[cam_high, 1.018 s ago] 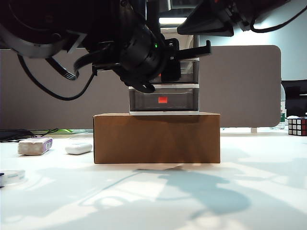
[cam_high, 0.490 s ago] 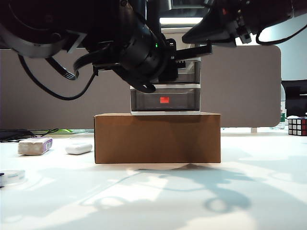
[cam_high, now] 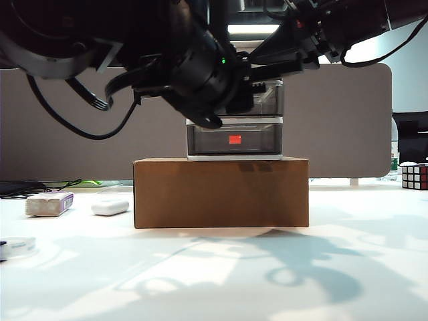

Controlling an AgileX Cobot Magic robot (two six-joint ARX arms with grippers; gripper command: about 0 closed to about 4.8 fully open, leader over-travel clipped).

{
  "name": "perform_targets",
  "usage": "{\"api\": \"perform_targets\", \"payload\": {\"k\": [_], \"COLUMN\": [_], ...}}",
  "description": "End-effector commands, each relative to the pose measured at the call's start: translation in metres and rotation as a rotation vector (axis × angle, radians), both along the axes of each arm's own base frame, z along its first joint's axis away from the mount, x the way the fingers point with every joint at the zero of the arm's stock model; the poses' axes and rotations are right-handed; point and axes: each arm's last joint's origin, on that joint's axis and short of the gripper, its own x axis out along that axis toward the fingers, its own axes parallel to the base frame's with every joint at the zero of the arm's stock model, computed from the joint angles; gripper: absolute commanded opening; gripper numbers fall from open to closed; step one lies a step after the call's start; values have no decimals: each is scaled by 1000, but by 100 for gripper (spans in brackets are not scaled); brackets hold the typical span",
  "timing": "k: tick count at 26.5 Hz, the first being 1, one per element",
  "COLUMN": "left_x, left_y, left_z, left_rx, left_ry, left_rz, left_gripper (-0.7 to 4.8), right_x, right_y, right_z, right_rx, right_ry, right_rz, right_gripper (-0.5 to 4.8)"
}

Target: Open the second layer of the drawer on the table, pick up the transparent tape on the table and put it in, and finally close the drawer.

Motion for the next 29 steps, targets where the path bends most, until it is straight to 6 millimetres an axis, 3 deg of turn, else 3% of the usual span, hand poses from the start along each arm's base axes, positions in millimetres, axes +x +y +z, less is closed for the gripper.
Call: {"api": "perform_targets", "payload": {"k": [1,12,18,19,21,23,24,29], "left_x": [-9,-56,-61,-61,-63,-69,-74,-98], "left_y": [-5,-20,-20,-19,-18,-16,-14,3], "left_z": [1,-3,1,0,-1,0,2,11], "left_rx": [10,134,143,147,159,192,212,194], "left_ry": [0,46,48,48,48,51,53,83], "left_rz": [25,64,81,103,141,183,195,153], "left_gripper": [-6,-6,-3,19,148,228,250,250], "right_x": [3,3,3,3,3,3,3,2], "right_y": [0,0,0,0,0,0,0,0], "right_z": [5,5,5,5,5,5,5,5], "right_rx": [8,8,8,8,8,8,8,9], "right_ry": [-23,-24,-25,-24,-24,-24,-24,-21], "right_rz": [-26,-29,-28,-28,-28,-28,-27,-19], "right_gripper": [-5,-5,-5,-5,-5,-5,-5,-5]}}
